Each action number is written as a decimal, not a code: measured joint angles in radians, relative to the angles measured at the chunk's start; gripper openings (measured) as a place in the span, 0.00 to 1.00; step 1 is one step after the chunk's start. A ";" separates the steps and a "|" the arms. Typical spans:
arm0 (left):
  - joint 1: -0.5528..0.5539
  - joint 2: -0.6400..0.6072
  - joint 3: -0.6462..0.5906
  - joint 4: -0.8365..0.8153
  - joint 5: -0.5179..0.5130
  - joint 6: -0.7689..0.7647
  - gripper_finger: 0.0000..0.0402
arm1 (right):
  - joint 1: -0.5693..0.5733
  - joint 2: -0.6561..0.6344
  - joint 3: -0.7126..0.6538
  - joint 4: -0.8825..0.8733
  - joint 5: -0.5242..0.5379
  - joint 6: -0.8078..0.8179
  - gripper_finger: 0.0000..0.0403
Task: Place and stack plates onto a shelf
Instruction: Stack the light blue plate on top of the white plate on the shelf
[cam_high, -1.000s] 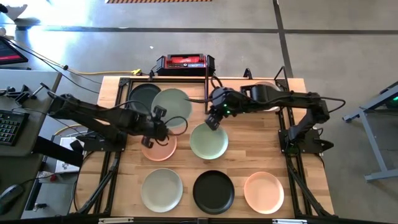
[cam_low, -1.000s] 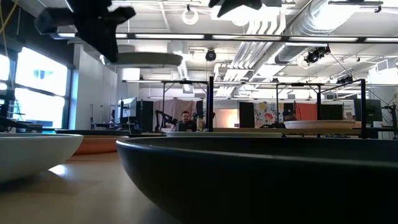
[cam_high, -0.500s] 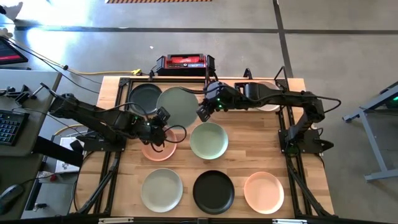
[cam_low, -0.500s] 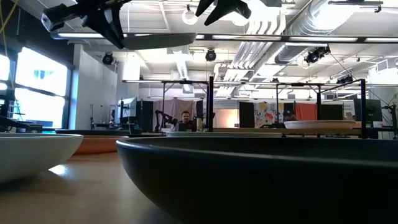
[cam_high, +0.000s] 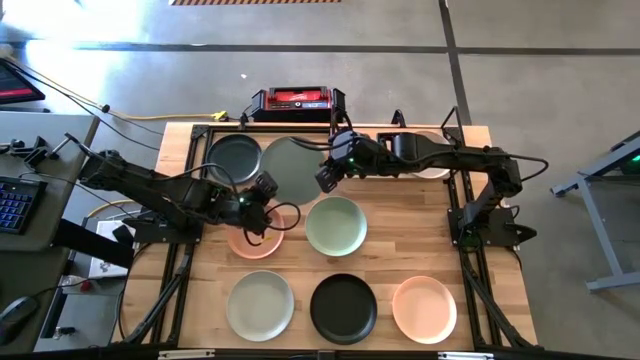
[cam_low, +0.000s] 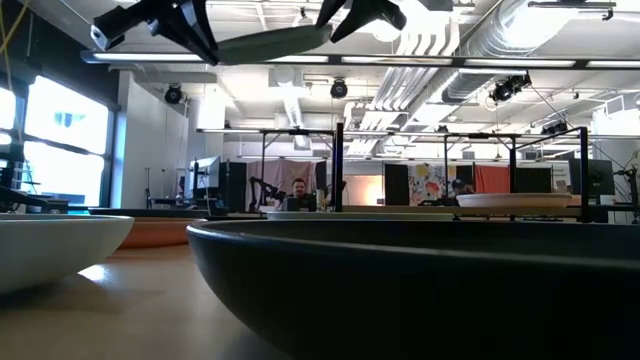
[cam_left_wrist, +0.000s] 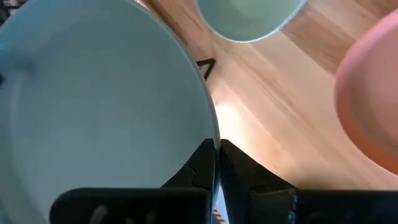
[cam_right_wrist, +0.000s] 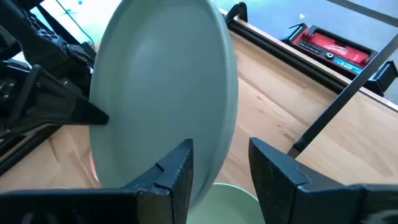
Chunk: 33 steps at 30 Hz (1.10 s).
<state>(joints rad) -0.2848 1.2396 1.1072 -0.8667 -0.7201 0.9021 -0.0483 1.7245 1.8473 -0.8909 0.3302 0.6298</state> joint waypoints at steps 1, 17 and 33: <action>0.000 0.000 0.000 0.011 -0.009 0.005 0.01 | 0.000 0.000 0.000 0.000 0.000 0.003 0.33; 0.000 0.000 0.000 0.013 -0.023 -0.010 0.03 | 0.000 0.000 0.000 0.003 0.001 0.131 0.04; 0.023 0.000 0.000 0.010 0.010 -0.272 0.28 | 0.000 0.000 0.000 -0.007 0.007 0.177 0.01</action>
<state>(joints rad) -0.2619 1.2396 1.1072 -0.8567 -0.7103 0.6298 -0.0480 1.7245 1.8473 -0.8982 0.3374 0.8069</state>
